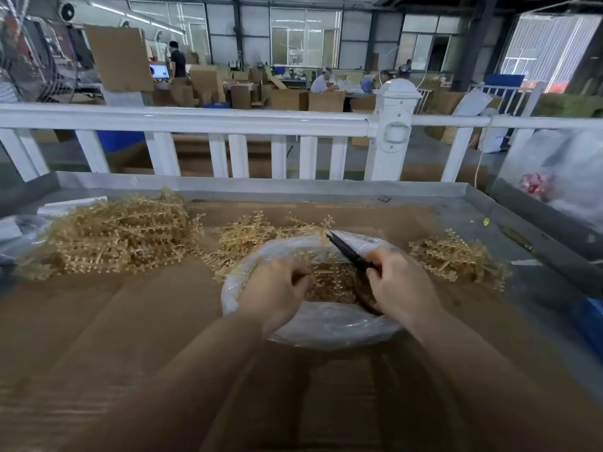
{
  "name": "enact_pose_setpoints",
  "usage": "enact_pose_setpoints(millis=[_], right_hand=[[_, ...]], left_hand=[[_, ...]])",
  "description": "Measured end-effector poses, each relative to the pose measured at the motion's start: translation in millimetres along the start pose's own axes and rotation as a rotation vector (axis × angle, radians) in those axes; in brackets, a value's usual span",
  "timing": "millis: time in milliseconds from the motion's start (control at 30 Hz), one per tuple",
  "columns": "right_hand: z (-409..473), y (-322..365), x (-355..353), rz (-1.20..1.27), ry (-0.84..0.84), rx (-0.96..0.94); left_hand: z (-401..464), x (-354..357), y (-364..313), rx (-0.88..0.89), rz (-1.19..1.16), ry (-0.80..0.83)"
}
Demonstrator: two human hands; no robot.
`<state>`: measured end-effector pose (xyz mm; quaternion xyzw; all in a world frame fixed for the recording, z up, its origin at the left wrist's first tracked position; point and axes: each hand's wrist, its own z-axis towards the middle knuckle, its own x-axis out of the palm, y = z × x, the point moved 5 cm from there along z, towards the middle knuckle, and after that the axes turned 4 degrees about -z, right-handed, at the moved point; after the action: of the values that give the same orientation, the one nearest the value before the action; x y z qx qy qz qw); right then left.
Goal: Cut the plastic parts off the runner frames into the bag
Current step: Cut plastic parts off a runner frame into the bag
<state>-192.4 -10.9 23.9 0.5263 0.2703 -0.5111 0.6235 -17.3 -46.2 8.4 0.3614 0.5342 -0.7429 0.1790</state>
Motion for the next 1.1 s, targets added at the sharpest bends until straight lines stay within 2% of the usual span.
enact_pose_setpoints(millis=[67,167,367,567,733,933,1100], right_hand=[[8,-6,9,-0.134,0.026,0.085],[15,-10,26,-0.261,0.14,0.134],[23,-10,42,-0.29,0.209,0.139],[28,-10,45,-0.206,0.145,0.14],[29,-13,45,-0.178,0.167,0.164],[29,-17,44,-0.359,0.084,0.181],[28,-20,45,-0.427,0.073,0.119]], left_hand=[[10,7,4,-0.052,0.048,-0.077],[21,26,12,-0.098,0.105,-0.072],[31,38,25,-0.167,0.224,-0.103],[35,37,32,-0.199,0.192,-0.138],[38,36,34,-0.244,0.185,-0.155],[37,33,38,-0.272,0.077,-0.202],[34,31,40,-0.272,-0.059,-0.221]])
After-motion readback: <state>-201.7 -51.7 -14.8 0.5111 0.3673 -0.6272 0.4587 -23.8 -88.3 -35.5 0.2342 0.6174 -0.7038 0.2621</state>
